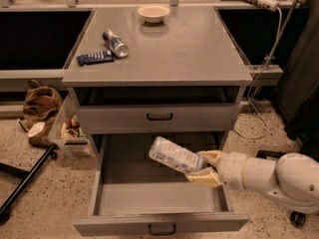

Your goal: Place blue plastic bottle into middle drawer

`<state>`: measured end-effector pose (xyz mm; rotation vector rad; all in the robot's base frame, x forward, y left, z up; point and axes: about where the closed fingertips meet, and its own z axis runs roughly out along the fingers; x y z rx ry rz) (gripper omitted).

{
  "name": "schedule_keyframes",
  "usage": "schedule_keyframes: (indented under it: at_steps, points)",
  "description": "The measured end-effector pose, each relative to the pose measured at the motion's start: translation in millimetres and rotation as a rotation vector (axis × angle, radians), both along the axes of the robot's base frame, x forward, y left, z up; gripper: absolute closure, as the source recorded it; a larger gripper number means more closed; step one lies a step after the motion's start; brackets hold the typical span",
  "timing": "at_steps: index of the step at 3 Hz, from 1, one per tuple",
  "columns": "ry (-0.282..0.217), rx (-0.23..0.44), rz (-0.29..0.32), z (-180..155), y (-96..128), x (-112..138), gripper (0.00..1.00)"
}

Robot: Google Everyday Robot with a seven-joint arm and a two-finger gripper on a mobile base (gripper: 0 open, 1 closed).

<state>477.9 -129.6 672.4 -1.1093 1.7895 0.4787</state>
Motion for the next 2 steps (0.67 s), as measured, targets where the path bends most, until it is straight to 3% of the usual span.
schedule_keyframes:
  at_steps: [1,2]
  points:
    - [0.098,0.029,-0.031,-73.4,-3.5,-11.6,1.00]
    - [0.098,0.029,-0.031,-73.4,-3.5,-11.6,1.00]
